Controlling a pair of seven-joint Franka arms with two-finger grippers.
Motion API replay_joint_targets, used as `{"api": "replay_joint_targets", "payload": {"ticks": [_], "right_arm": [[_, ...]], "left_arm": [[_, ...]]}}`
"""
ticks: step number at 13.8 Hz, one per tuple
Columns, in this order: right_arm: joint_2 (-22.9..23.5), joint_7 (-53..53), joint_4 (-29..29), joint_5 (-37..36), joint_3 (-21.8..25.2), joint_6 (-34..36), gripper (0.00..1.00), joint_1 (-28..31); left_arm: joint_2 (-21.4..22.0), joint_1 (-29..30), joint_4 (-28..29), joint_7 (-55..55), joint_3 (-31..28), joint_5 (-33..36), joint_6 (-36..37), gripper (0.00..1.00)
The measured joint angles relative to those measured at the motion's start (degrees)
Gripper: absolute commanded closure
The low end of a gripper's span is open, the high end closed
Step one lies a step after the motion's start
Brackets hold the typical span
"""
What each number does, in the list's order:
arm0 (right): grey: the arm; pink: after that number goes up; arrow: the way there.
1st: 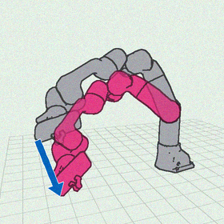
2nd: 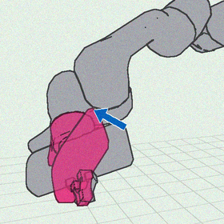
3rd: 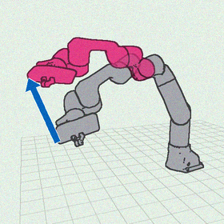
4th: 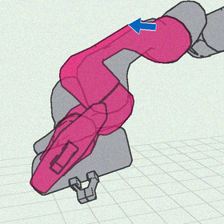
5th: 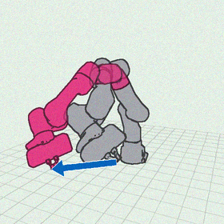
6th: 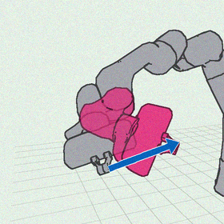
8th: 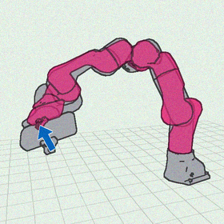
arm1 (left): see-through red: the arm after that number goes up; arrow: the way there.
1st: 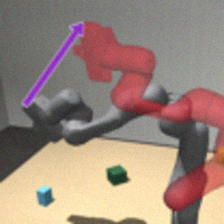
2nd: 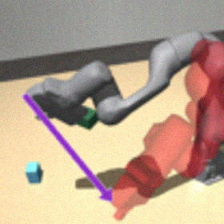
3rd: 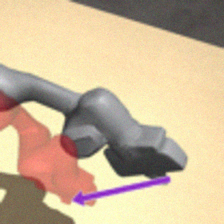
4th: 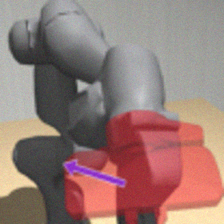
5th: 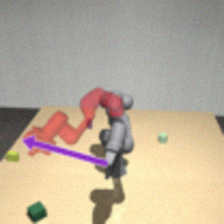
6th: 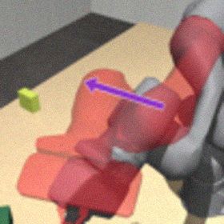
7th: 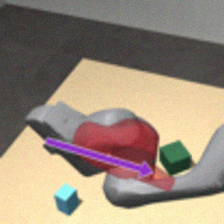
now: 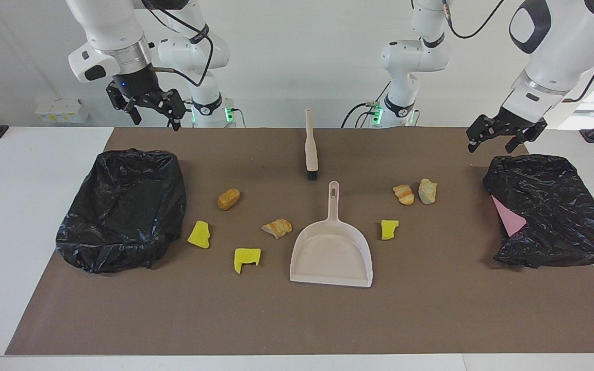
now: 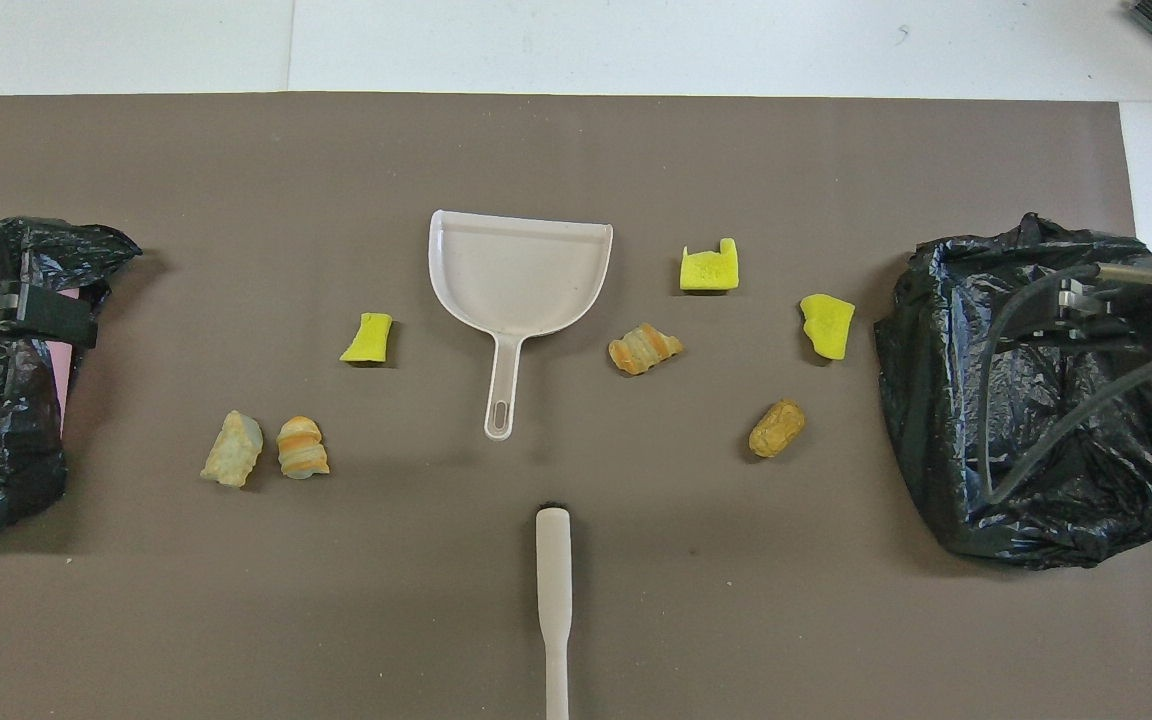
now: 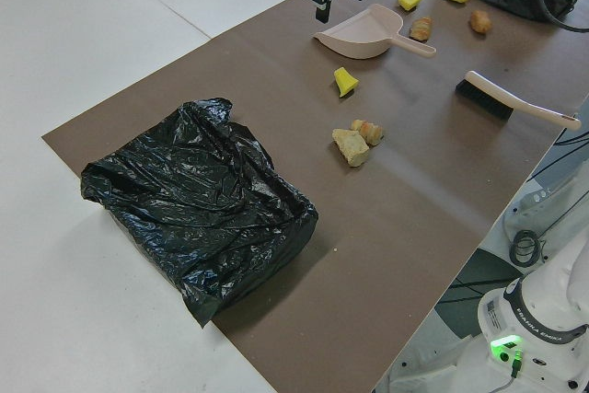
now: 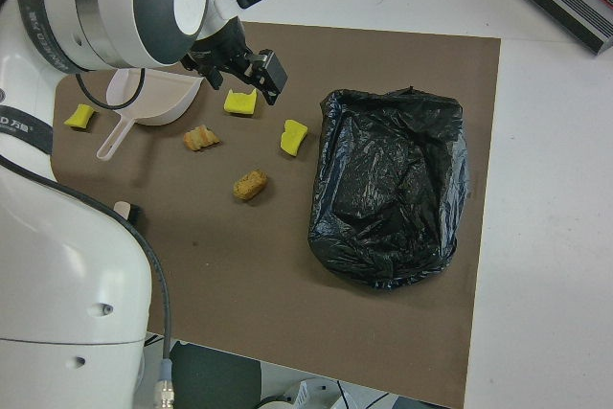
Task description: Sweep and dump trash in bin
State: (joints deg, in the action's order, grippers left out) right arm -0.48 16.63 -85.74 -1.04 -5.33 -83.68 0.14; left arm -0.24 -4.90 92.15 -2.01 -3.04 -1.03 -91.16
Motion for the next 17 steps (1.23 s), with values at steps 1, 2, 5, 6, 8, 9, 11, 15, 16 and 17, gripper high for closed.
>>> {"api": "replay_joint_targets", "payload": {"ticks": [1,2,5,6,8,9,11,15,16,17], "right_arm": [[0.00,-0.14,0.00,-0.01,0.00,-0.02,0.00,0.02],[0.00,-0.40,0.00,-0.02,0.00,-0.07,0.00,0.03],[0.00,-0.64,0.00,-0.01,-0.01,-0.39,0.00,0.02],[0.00,-0.65,0.00,0.00,-0.01,-0.80,0.00,0.02],[0.00,-0.67,0.00,0.03,-0.04,-1.02,0.00,0.01],[0.00,-0.67,0.00,0.03,-0.06,-1.04,0.00,-0.03],[0.00,-0.67,0.00,0.08,-0.10,-1.05,0.00,-0.05],[0.00,-0.67,-0.03,0.14,-0.10,-1.05,0.00,-0.03],[-0.01,-0.67,-0.09,0.14,-0.10,-1.05,0.00,-0.03],[-0.03,-0.67,-0.25,0.15,-0.10,-1.05,0.00,-0.03]], "left_arm": [[0.00,0.00,0.00,0.00,0.00,0.00,0.00,0.00],[0.00,0.00,0.00,-0.01,0.00,0.00,0.00,0.00],[0.00,0.00,0.00,-0.01,0.00,0.00,0.00,0.00],[0.00,0.00,0.00,-0.01,0.00,0.00,0.00,0.00],[0.00,0.00,0.00,-0.01,0.00,0.00,0.00,0.00],[0.00,0.00,0.00,-0.01,0.00,0.00,0.00,0.00],[0.00,0.00,0.05,-0.01,0.00,0.00,0.00,0.00],[0.00,0.00,0.12,-0.01,0.00,0.00,0.01,0.00],[0.01,0.00,0.23,-0.01,0.01,0.00,0.01,0.00],[0.01,0.00,0.45,-0.02,0.03,0.00,0.01,0.00]]}}
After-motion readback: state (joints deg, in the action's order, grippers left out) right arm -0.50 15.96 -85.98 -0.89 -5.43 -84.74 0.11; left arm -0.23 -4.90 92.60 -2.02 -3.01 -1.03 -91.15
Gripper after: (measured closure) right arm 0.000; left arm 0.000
